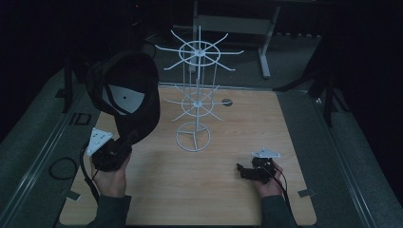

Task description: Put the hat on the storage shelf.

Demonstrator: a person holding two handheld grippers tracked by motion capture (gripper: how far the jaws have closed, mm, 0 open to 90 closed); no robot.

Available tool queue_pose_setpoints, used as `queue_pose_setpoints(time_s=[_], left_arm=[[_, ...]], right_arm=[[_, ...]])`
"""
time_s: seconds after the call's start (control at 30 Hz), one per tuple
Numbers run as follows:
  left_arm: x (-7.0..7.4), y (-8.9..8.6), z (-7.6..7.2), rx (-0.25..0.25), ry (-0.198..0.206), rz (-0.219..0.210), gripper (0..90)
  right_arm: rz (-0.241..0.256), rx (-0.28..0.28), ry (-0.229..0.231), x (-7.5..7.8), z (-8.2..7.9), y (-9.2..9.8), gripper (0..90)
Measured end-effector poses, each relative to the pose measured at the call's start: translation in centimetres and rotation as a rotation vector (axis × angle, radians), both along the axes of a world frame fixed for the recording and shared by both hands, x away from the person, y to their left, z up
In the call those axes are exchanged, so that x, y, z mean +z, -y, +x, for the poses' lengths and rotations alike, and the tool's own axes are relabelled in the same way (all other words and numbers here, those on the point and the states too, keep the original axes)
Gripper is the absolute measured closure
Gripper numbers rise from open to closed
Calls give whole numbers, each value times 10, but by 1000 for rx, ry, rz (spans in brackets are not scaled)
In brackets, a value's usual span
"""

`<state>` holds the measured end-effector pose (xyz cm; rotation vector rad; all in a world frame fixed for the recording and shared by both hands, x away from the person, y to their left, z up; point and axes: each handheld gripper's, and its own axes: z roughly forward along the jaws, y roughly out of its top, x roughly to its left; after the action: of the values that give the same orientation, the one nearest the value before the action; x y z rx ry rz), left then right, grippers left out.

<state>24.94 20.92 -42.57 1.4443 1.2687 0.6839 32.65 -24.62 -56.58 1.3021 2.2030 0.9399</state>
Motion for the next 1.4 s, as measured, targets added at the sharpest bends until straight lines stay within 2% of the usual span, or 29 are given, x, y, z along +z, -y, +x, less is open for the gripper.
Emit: queue_pose_setpoints(time_s=[0.8, 1.4], left_arm=[[13, 4, 4, 7, 32, 45, 866], [19, 6, 5, 9, 50, 65, 866]], right_arm=[[0, 0, -2, 0, -1, 0, 153], [1, 1, -2, 0, -1, 0, 153]])
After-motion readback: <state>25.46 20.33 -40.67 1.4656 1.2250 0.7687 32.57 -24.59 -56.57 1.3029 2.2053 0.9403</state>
